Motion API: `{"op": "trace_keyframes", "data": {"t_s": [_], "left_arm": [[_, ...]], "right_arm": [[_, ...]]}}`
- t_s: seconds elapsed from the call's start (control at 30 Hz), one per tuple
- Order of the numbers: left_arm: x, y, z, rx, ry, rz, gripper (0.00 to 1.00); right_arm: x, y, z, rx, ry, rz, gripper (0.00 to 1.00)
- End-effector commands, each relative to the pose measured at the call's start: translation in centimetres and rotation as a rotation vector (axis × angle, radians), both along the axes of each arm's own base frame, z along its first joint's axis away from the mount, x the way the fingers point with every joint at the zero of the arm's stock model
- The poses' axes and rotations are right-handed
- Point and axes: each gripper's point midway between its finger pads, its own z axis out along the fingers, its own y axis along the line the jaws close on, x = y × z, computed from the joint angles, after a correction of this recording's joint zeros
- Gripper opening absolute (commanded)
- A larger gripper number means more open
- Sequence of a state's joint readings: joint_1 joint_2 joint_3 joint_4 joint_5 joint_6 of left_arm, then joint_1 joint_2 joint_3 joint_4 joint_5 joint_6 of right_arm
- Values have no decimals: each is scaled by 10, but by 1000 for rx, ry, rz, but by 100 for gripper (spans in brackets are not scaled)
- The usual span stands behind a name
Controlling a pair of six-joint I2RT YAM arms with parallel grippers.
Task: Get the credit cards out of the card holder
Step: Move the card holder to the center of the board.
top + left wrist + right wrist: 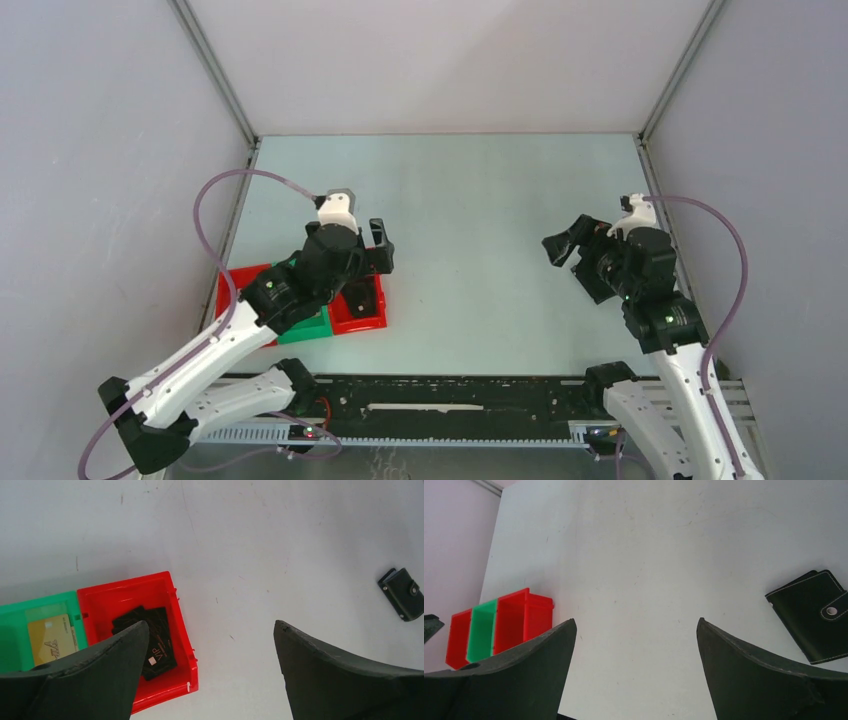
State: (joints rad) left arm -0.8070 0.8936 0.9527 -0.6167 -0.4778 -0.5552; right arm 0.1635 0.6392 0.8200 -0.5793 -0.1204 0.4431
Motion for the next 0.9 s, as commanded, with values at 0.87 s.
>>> {"op": "trace_keyframes", "data": {"t_s": [0.87], "left_arm": [[-8,-25,17,8,-42,-216,100]], "right_arm": [[58,-109,-108,67,458,-527,100]]}}
